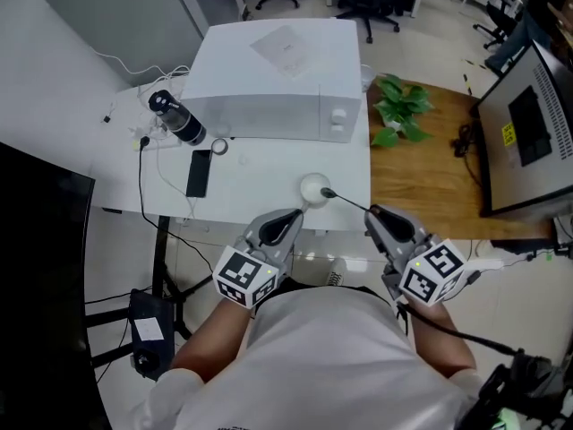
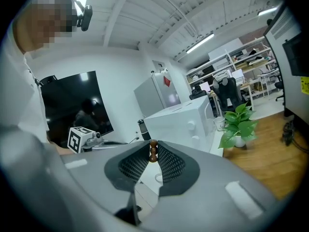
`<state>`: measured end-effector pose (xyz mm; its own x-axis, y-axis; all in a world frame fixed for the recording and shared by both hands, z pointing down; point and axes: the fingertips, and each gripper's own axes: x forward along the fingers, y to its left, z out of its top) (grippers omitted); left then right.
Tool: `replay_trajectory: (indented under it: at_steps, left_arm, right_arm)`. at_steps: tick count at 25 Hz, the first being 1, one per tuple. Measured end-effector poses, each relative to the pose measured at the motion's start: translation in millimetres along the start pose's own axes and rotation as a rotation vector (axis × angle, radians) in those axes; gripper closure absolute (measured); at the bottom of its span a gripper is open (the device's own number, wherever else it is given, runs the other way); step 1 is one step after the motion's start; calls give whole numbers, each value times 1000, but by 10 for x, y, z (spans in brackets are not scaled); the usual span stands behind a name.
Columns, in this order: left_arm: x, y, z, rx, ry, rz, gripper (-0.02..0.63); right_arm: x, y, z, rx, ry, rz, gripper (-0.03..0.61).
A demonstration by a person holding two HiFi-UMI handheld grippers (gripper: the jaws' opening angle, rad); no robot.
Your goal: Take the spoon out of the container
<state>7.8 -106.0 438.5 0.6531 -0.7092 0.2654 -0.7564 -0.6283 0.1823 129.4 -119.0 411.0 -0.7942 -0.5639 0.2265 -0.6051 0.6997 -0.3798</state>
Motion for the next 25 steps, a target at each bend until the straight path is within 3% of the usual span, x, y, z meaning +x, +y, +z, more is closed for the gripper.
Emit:
replay_trajectory:
  at_steps: [6,18,25]
  left_arm:
    - [-371,-95,-66,21,12,-65,609]
    - [-1383,-180,-304,57,1,-201,609]
    - [-1722,-304,-452,60,9,-223,610]
  right_arm:
    - [-38,345,-119,12,-27,-62,522]
    - [-155,1501,-599,23,-70,-224,522]
    - [-396,1776,-767,31,-84,-282,522]
